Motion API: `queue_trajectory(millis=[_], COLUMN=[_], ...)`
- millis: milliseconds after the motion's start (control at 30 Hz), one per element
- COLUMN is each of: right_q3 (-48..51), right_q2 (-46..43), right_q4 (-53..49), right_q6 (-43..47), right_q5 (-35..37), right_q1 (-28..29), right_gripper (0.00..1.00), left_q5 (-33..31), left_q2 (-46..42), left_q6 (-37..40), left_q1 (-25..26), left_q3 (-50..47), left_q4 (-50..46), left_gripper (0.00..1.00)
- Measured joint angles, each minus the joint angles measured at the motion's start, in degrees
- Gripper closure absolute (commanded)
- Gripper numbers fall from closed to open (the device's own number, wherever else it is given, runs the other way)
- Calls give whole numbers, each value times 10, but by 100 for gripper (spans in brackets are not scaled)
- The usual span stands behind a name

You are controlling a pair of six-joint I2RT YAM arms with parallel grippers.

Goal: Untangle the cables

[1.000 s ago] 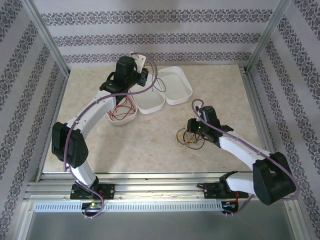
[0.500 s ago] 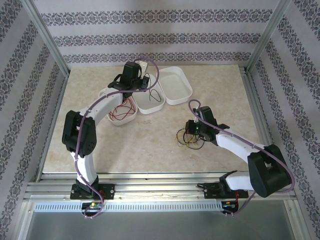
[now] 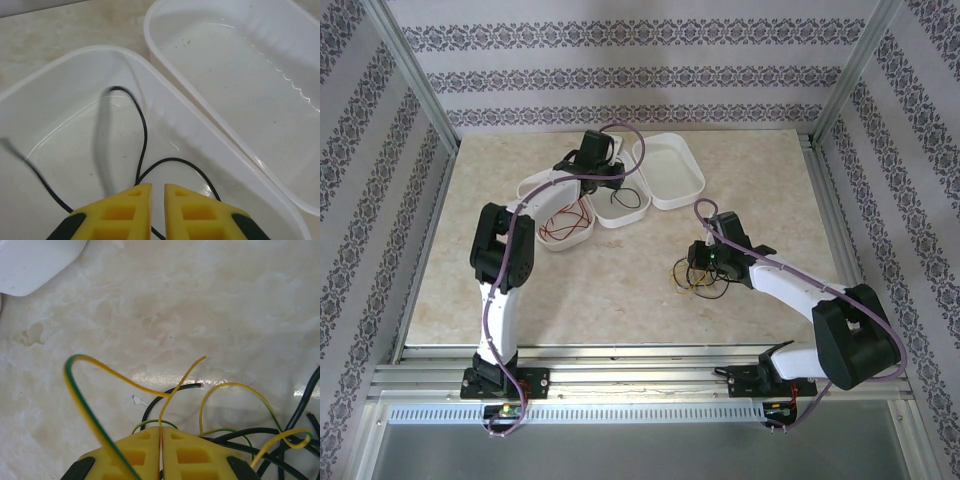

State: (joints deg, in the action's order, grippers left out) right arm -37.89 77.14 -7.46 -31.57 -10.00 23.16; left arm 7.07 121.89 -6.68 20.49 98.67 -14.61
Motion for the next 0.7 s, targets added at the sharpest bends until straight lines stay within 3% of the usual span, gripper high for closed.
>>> queue_trajectory(millis=[300,700], right_q3=[-2,-8], right_q2=[-14,-88], right_q4=[-12,-58], right_q6=[0,3], right_q5=[3,18], right_q1=[0,-23], right_gripper=[89,80], left_q5=[52,101], left_q2=[26,11], left_q6=[-54,-92], left_q1=[0,2], left_q3=[12,-36], left_q4=[0,21], left_gripper=[94,75])
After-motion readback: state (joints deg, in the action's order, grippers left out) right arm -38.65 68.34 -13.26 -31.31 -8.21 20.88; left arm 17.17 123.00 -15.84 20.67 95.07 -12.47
